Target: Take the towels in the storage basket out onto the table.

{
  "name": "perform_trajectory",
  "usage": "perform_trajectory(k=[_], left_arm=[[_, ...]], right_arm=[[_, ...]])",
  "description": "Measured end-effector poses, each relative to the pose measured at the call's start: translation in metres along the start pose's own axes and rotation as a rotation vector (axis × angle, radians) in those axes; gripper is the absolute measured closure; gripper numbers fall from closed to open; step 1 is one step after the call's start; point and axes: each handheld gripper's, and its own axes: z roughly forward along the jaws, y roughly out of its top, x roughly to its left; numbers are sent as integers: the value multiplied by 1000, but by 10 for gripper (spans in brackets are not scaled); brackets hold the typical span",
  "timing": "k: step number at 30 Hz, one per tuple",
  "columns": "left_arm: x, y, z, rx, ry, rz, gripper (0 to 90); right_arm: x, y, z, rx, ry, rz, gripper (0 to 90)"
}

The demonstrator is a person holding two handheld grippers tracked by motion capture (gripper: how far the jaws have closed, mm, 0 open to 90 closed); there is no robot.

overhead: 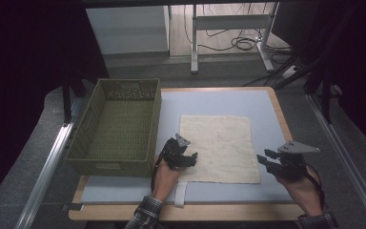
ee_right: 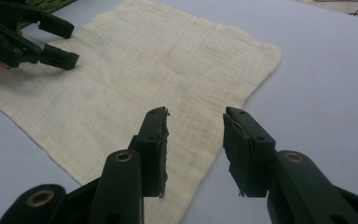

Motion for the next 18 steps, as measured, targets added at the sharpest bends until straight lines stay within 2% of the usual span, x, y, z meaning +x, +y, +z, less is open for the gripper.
perform_trajectory(k=[5, 8, 13, 18], left_arm=[[-1, 1, -1, -16, 8, 22, 238], [3, 6, -5, -36, 7, 14, 262], [12, 17, -7, -35, 25, 3, 341], [19, 26, 3, -30, 36, -21, 416]], right_arm=[[-7, -17, 7, 30, 0, 31, 557], [-10, -22, 15, 33, 2, 38, 532], [-17, -21, 33, 32, 18, 57, 529], [-26, -11, 56, 39, 5, 74, 546]])
